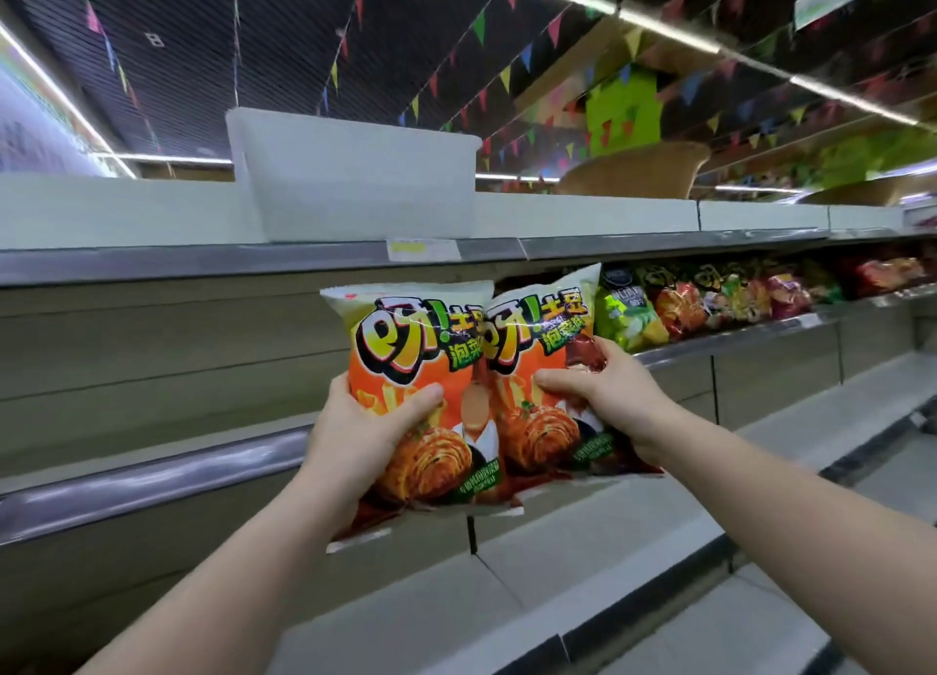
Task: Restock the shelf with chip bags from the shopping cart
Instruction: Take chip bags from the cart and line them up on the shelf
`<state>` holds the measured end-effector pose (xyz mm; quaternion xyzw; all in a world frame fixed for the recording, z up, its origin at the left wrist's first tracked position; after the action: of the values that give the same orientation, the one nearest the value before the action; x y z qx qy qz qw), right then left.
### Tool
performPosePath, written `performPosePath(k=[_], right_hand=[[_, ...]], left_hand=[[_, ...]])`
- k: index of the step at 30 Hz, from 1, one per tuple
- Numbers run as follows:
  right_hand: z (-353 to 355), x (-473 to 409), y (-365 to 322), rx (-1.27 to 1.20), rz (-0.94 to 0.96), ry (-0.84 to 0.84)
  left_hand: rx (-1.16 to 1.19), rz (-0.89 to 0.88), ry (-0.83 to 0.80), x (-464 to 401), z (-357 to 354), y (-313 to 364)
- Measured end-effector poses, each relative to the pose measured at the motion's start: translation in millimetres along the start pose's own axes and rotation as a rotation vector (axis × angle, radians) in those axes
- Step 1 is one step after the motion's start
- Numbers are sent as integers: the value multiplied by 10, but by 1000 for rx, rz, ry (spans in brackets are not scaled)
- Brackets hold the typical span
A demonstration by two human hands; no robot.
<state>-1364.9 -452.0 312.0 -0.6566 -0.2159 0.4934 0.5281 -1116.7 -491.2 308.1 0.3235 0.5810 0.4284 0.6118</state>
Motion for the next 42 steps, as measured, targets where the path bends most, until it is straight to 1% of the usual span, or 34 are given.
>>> performPosePath(k=[10,13,19,24,26,28,32,36,38,40,42], right_hand=[[369,-912,353,-53,-81,60],[409,-1179,427,-79,-136,39],[418,-1753,592,-122,-226,8],[275,-2284,773,-144,-268,-93],[211,-2486,833,-173,-272,-127],[147,-2684,913,-187,-265,-156],[-2,-3020,1102,-155,-257,-261],[-129,-3311,1172,-170,-204,-307],[-230,-3417,1236,-158,-218,-346],[-373,-3464,1291,-191,-239,-433],[-465,-3518,1331,-254,-245,-470]], left_hand=[[12,46,-77,-655,-687,-77],[34,78,-147,-821,-884,-36],[-9,97,-214,-974,-1169,-1],[-11,108,-216,-1066,-1399,-20],[-10,109,-192,-1090,-1518,-40],[-7,109,-135,-1133,-1612,-52],[-26,149,-26,-1219,-1783,-70],[-34,175,76,-1204,-1908,-50],[-41,194,119,-1173,-1933,-49],[-51,208,151,-1140,-1946,-41],[-57,215,173,-1101,-1965,-21]])
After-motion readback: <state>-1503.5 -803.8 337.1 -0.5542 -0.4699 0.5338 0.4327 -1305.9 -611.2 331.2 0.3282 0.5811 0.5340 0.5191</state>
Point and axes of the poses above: each hand's wrist, its own x-axis away from the middle knuckle, its own z-axis out of the back of the hand, y = z × x, the point moved 8 cm from there along -x, towards the middle knuckle, and after that the axes turned 5 degrees about y, right-handed, at the moved point
